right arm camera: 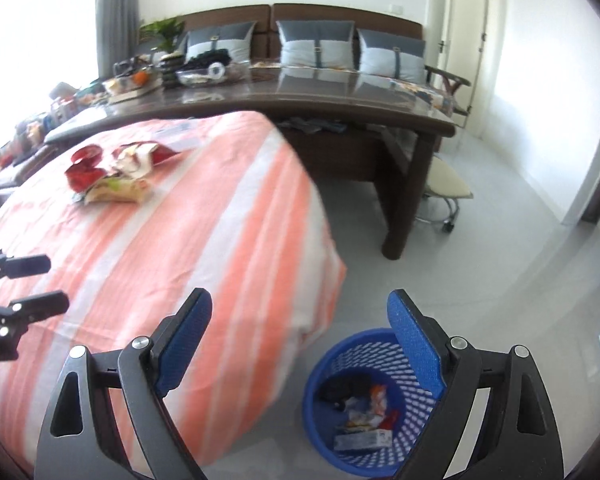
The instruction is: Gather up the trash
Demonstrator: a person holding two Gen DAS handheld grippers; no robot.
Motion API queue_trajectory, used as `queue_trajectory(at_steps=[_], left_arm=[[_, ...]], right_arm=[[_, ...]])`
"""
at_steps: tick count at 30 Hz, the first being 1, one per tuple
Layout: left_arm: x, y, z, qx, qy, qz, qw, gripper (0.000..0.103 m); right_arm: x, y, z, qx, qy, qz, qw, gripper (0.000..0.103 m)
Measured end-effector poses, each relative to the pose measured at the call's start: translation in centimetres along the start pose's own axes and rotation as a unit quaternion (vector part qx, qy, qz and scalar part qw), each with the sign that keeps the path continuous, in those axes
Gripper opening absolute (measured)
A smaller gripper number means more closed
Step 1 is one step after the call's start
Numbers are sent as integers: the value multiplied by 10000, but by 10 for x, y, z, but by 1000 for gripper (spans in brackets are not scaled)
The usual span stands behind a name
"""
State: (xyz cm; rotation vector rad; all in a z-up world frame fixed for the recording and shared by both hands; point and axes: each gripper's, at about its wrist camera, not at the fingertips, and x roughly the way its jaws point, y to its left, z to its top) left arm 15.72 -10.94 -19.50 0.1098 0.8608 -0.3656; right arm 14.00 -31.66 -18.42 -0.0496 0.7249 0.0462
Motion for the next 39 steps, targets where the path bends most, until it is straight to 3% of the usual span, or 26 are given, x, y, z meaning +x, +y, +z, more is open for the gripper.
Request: queue_trajectory(at_steps=[5, 10, 14, 23, 27, 32, 35, 39], left_arm=[[-10, 48, -12, -288, 21, 366, 9989, 65], [-10, 64, -22, -412, 132, 446, 9981, 65], [-6, 65, -26, -415, 185, 448, 9980, 65], [-3, 69, -18, -449, 157, 344, 9983, 66], [-11, 69, 6, -407, -36, 196, 9990, 66], [-23, 67, 62, -325, -389, 43, 9987, 67], [-10, 65, 97, -116, -363, 163, 9991, 84], [20, 63, 124, 83, -147, 324, 9993, 84]], right_arm=[[7, 72, -5, -334, 128, 556, 9978, 90], [26, 114, -9, -663, 357, 671, 9949, 90], [37, 127, -11, -855, 517, 616, 9931, 90], [38, 125, -15, -648, 608, 662, 9938, 95], [37, 125, -15, -670, 585, 638, 9940, 96], [38, 126, -15, -672, 584, 638, 9940, 96], [38, 125, -15, -671, 584, 638, 9940, 96], [38, 125, -15, -670, 582, 640, 9940, 97]])
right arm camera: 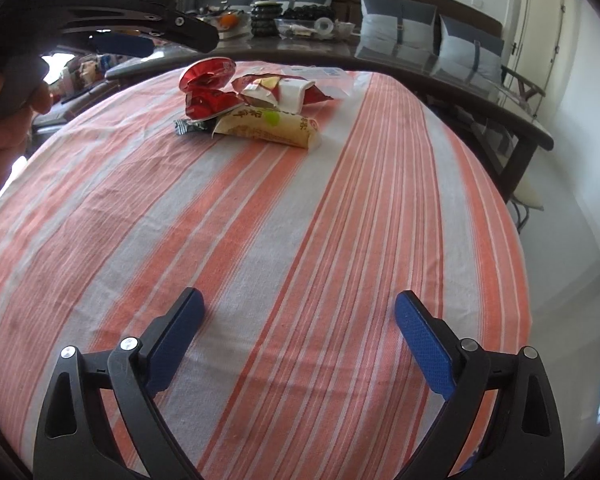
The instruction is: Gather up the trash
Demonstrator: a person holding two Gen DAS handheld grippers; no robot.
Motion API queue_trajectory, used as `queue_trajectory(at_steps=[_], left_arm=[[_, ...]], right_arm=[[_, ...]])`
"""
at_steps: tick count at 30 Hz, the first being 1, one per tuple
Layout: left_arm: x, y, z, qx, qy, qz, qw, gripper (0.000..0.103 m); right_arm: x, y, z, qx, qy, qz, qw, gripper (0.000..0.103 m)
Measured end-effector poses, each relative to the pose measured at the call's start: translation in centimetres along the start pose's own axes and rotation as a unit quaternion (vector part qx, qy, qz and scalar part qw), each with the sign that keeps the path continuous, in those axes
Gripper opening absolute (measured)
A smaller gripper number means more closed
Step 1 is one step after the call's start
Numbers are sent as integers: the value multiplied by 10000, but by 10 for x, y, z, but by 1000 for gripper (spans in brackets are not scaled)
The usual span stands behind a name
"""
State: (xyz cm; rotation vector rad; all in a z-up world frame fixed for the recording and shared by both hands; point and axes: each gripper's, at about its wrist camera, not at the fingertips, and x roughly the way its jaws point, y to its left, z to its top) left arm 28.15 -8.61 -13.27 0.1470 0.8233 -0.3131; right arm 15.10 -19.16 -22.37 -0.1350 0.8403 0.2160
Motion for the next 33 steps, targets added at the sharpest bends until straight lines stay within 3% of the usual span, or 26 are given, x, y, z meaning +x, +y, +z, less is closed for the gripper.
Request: queue_trajectory(at_steps=[4, 6, 7, 8, 9, 16, 17, 18, 19, 24, 26, 27, 30, 31, 33], left_arm=[[30, -1, 4, 241, 311, 409, 9984, 84], [33, 1, 1, 291, 280, 465, 9981, 83], [32, 3, -1, 295, 236, 451, 9983, 78], [30, 5, -2, 298, 191, 394, 9986, 66], [30, 7, -3, 304, 240, 306, 9988, 46], [-13, 28, -24, 155, -127, 283, 9994, 40], [-23, 32, -29, 151, -200, 292, 9993, 36], [-31, 36, -36, 164, -227, 298, 9992, 15], [-39, 39, -43, 172, -226, 323, 9991, 12], [-63, 50, -82, 152, -243, 334, 9990, 12], [-68, 51, -98, 108, -259, 332, 9991, 18], [-71, 52, -105, 53, -236, 281, 9993, 23], [-80, 54, -120, -188, -303, 153, 9992, 66], [-85, 54, -124, -246, -375, 91, 9990, 72], [-88, 52, -131, -263, -372, -128, 9989, 73]], right_arm=[[0, 0, 0, -1, -1, 3, 10000, 97], [0, 0, 0, 1, 0, 4, 10000, 97], [0, 0, 0, 0, -1, 7, 10000, 97], [0, 0, 0, -1, 0, 6, 10000, 97], [0, 0, 0, -1, 0, 7, 10000, 97], [0, 0, 0, 1, 0, 7, 10000, 97], [0, -1, 0, 2, 0, 8, 10000, 97], [0, 0, 0, 2, 0, 10, 10000, 97], [0, 0, 0, 1, -1, 11, 10000, 97], [0, -1, 0, 1, 3, 9, 10000, 97], [0, -1, 0, 3, 3, 8, 10000, 97], [0, -1, 0, 4, 0, 10, 10000, 97], [-1, -1, 0, 1, -5, 9, 10000, 97], [0, -1, 0, 0, -7, 13, 10000, 97], [-1, -1, 0, 1, -6, 23, 10000, 97]])
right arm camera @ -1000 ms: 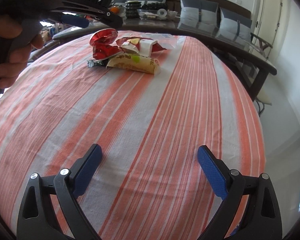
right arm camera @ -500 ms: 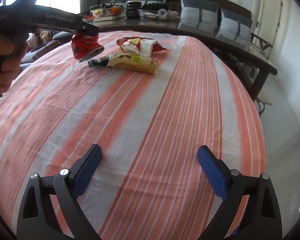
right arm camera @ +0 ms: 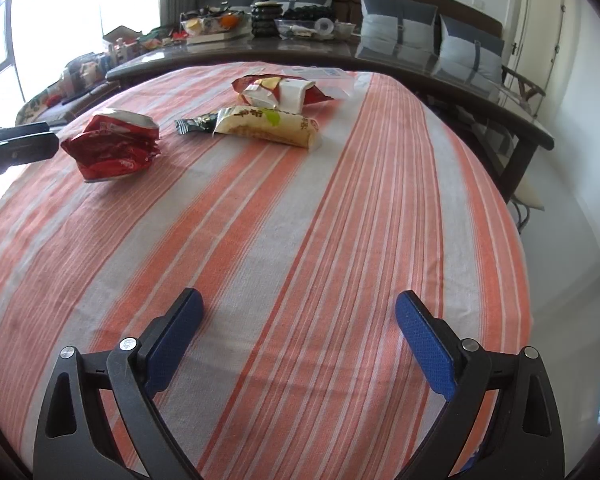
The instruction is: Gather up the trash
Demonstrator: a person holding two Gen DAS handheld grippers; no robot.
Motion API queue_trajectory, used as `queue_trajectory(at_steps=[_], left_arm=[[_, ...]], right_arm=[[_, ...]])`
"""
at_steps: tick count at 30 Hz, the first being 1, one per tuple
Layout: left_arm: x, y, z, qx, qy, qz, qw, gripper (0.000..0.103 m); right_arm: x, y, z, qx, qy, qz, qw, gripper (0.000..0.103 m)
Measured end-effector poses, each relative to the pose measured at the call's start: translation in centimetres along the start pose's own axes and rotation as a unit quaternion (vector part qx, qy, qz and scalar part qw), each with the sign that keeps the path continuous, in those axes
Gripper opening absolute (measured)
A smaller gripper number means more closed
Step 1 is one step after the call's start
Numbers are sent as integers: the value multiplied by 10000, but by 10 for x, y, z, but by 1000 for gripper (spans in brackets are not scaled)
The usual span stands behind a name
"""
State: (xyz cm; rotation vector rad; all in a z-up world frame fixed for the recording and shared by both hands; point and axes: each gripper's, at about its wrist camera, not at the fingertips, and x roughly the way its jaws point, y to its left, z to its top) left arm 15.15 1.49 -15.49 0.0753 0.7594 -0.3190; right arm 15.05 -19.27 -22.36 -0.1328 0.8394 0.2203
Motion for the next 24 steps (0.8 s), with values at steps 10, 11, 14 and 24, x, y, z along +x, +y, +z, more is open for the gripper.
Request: queue_trajectory(at_steps=[10, 11, 14, 24], left_arm=[[53, -9, -16, -32, 671, -231, 9975, 76], [57, -10, -16, -44, 700, -194, 9974, 76], [68, -11, -12, -112, 717, -135, 9973, 76], [85, 3, 5, -498, 712, 376, 9955, 76]], right_arm=[[0, -1, 0, 3, -19, -4, 10000, 97], [-1, -1, 0, 4, -23, -5, 10000, 97], [-1, -1, 0, 3, -32, -5, 10000, 97], [-1, -2, -1, 6, -34, -1, 10000, 97]])
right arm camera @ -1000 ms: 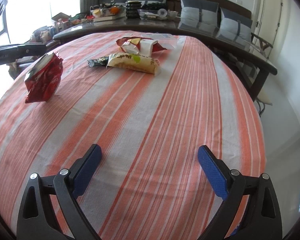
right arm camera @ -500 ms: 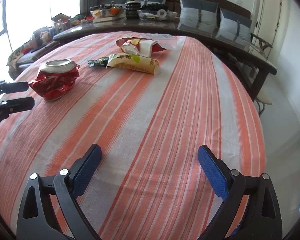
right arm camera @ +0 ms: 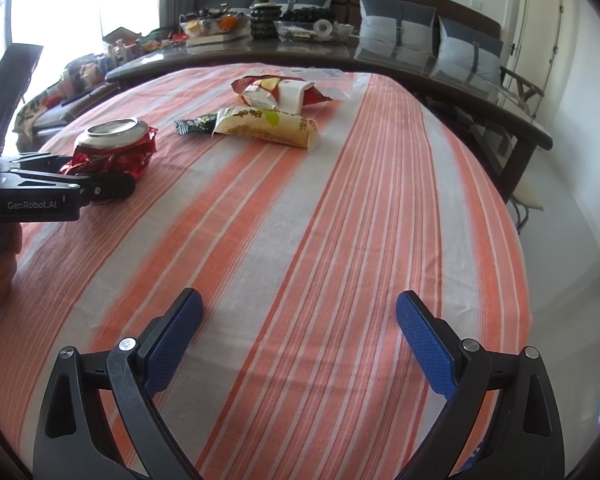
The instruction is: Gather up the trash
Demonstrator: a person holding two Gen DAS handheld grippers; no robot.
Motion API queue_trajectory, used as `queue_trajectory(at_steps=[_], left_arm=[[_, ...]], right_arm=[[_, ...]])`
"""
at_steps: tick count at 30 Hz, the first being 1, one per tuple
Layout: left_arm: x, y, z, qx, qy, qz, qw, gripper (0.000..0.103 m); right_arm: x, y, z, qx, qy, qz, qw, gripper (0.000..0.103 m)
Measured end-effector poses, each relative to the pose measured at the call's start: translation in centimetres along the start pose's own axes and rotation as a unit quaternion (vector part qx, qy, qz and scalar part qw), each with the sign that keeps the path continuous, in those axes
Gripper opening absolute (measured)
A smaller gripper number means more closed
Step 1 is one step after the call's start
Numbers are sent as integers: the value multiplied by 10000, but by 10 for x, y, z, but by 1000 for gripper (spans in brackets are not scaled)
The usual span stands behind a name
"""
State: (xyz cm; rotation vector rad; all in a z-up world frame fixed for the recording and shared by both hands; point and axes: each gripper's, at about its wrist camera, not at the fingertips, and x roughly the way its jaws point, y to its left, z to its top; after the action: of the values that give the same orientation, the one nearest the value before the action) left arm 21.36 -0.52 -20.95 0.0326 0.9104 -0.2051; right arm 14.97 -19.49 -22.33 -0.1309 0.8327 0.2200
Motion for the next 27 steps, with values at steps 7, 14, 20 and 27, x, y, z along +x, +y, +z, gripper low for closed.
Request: queue_trajectory(at_steps=[7, 14, 20, 27], left_arm=[[-5, 30, -3, -329, -28, 212, 9992, 76], [-3, 23, -4, -70, 45, 362, 9993, 78], [-3, 24, -4, -88, 41, 339, 9994, 78], [-3, 24, -4, -89, 41, 336, 9994, 78]], right_arm=[[0, -1, 0, 26, 20, 30, 10000, 98], [-2, -1, 14, 665, 239, 47, 9975, 96], [21, -7, 59, 1536, 328, 524, 9862, 77], [74, -20, 126, 2643, 231, 192, 9640, 87]])
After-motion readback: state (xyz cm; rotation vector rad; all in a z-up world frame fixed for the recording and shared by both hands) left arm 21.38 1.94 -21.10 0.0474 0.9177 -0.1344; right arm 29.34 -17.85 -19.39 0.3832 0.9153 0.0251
